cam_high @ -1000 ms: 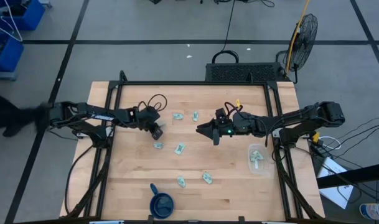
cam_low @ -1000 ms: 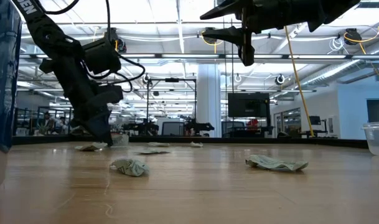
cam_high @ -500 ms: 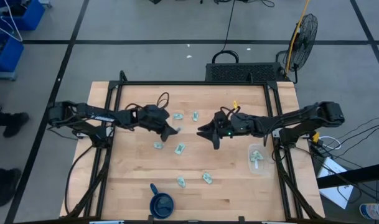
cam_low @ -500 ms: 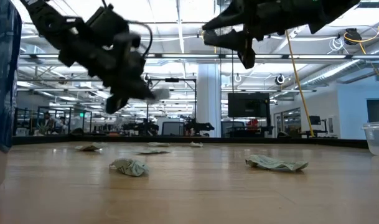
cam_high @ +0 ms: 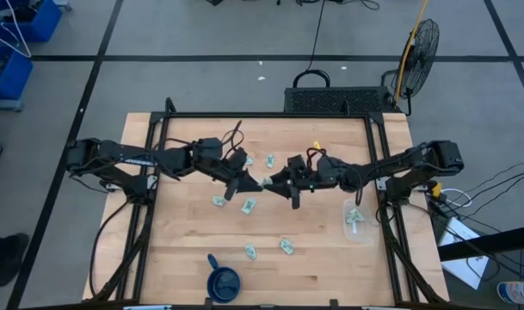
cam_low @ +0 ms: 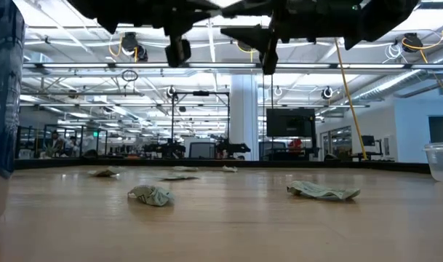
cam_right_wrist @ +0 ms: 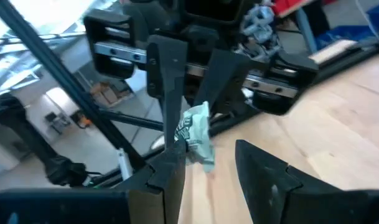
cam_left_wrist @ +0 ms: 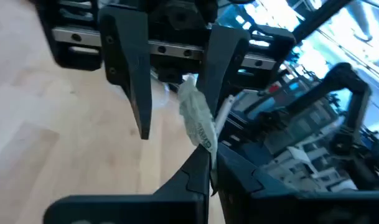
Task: Pick and place Stevia / Truvia into bins
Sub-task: Put the green stevia packet into the transparent container
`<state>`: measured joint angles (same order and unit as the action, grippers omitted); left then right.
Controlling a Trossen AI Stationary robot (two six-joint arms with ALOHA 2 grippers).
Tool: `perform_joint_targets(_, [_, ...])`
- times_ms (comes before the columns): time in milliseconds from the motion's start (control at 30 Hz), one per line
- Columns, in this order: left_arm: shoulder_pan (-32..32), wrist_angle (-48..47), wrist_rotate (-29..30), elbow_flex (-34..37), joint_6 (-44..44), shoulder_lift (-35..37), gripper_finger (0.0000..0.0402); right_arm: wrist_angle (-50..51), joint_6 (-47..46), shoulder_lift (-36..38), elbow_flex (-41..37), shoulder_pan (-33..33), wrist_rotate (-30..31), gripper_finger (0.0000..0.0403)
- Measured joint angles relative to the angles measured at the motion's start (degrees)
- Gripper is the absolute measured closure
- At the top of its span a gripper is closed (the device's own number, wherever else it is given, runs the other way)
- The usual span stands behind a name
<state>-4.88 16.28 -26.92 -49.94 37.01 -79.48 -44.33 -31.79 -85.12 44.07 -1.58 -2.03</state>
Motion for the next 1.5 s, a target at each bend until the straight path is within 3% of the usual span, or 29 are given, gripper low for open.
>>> perform_joint_targets(167, [0.2,0.2,-0.2,-1.0,2.0,0.1,0.0394,-4.4,1.5,-0.1,0.0,0.0,-0.7,0.0270])
perform_joint_targets(400, [0.2,0.2,1.5,-1.2,2.7,0.0,0.0371,-7.7,1.0,-0.1,0.0,0.0,-2.5,0.0270])
perform_joint_targets(600, [0.2,0.3,1.6,-1.2,2.7,0.0,0.0394,-7.7,1.0,-0.1,0.0,0.0,-2.5,0.0270])
perform_joint_targets(833, [0.2,0.3,1.6,-1.2,2.8,0.0,0.0370,-7.7,1.2,-0.1,0.0,0.0,-2.5,0.0274])
perform_joint_targets(1100, [0.2,0.3,1.9,-1.1,2.8,0.0,0.0394,-6.4,1.3,-0.1,0.0,0.0,-2.5,0.0348])
perform_joint_targets(1233, [0.2,0.2,1.9,-1.1,2.8,0.0,0.0370,-6.4,2.7,-0.1,0.0,0.0,-2.5,0.0393])
perform_joint_targets(1500, [0.2,0.2,1.8,-1.1,2.5,0.0,0.0322,-5.9,3.4,-0.1,0.0,0.0,-2.5,0.0391])
